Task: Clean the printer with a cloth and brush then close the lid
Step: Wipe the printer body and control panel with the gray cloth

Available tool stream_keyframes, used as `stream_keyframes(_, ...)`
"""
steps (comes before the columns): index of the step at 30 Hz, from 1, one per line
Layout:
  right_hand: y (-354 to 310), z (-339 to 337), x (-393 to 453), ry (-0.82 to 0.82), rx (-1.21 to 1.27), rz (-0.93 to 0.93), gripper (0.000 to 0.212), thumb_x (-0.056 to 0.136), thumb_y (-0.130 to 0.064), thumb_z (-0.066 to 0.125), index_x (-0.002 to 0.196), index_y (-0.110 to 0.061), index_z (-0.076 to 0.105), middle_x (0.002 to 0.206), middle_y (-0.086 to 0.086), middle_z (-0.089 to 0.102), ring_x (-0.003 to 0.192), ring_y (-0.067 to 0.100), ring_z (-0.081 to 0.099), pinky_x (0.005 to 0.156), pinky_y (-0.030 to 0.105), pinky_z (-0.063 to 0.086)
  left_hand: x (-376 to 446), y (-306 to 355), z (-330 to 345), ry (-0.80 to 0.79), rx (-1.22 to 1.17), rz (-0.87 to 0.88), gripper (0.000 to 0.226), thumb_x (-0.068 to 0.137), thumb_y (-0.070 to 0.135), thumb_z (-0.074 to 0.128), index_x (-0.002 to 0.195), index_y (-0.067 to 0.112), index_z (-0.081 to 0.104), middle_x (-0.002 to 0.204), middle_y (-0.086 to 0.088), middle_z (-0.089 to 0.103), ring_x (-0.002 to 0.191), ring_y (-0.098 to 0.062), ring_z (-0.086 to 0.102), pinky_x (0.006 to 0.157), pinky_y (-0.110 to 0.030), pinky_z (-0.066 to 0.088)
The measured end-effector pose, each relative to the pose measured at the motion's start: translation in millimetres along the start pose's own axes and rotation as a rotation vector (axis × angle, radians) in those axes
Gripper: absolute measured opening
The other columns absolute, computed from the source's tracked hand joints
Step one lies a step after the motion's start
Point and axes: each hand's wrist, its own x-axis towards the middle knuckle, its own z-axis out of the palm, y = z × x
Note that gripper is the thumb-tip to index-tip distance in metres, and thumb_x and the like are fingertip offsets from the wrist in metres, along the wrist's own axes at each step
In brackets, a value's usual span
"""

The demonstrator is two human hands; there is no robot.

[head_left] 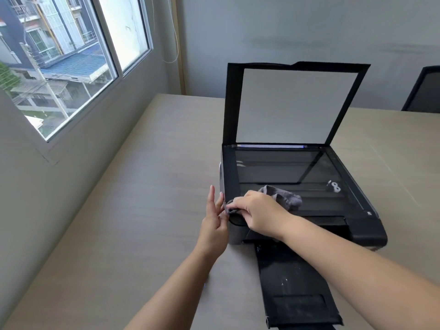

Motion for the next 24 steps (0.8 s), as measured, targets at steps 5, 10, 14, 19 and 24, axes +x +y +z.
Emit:
stream_keyframes(5, 9.8, -6.6, -23.0, 0.042, -0.098, -0.008, 0.036, 0.094, -0.008, 0.048, 0.122, -0.025, 0.064, 0.117, -0.011, 0.066, 0.103, 0.018, 0.053, 0.086, 0.031, 0.042, -0.3, -2.6, -0.2, -0.019, 0.064, 0.008, 0.066, 0.103, 0.009, 0.033, 0.146, 0.046, 0.001, 0.153, 0.007, 0.034, 0.132, 0.000, 0.039, 0.103, -0.010, 0.028)
stream_keyframes(10, 60.4, -21.6, -66.4, 0.076, -0.113, 0.116, 0.040, 0.088, 0.000, 0.050, 0.116, -0.023, 0.068, 0.115, -0.013, 0.067, 0.099, 0.020, 0.055, 0.086, 0.035, 0.046, 4.3, -6.5, -0.4, -0.035, 0.075, 0.012, 0.062, 0.104, 0.014, 0.031, 0.149, 0.044, 0.001, 0.156, 0.008, 0.030, 0.133, 0.001, 0.037, 0.110, -0.022, 0.025)
stream_keyframes(14, 87.0, -37.8, -95.0, 0.095, -0.122, 0.238, 0.038, 0.089, -0.001, 0.049, 0.109, -0.025, 0.070, 0.114, -0.016, 0.067, 0.101, 0.017, 0.054, 0.086, 0.031, 0.044, 5.9, -5.6, -1.1, -0.031, 0.120, 0.007, 0.060, 0.104, 0.015, 0.031, 0.152, 0.036, 0.003, 0.154, 0.010, 0.032, 0.135, -0.004, 0.038, 0.105, -0.020, 0.025)
stream_keyframes(19, 98.4, -54.4, -120.0, 0.452, 0.003, 0.419, 0.033, 0.090, -0.011, 0.054, 0.107, -0.034, 0.070, 0.104, -0.009, 0.072, 0.093, 0.008, 0.064, 0.085, 0.023, 0.049, 9.7, 14.4, -9.0, 0.013, 0.308, 0.022, 0.069, 0.097, 0.006, 0.044, 0.152, 0.035, 0.013, 0.151, 0.007, 0.040, 0.131, -0.017, 0.045, 0.106, -0.031, 0.034)
stream_keyframes(24, 45.0, -94.8, -127.3, 1.036, 0.496, 0.469, 0.017, 0.084, -0.021, 0.067, 0.101, -0.022, 0.073, 0.089, -0.010, 0.072, 0.076, 0.000, 0.064, 0.076, 0.012, 0.049, -7.1, 90.0, 19.2, 0.039, 0.213, 0.209, 0.042, 0.091, 0.011, 0.059, 0.128, 0.030, 0.051, 0.131, 0.012, 0.057, 0.119, -0.012, 0.054, 0.093, -0.024, 0.041)
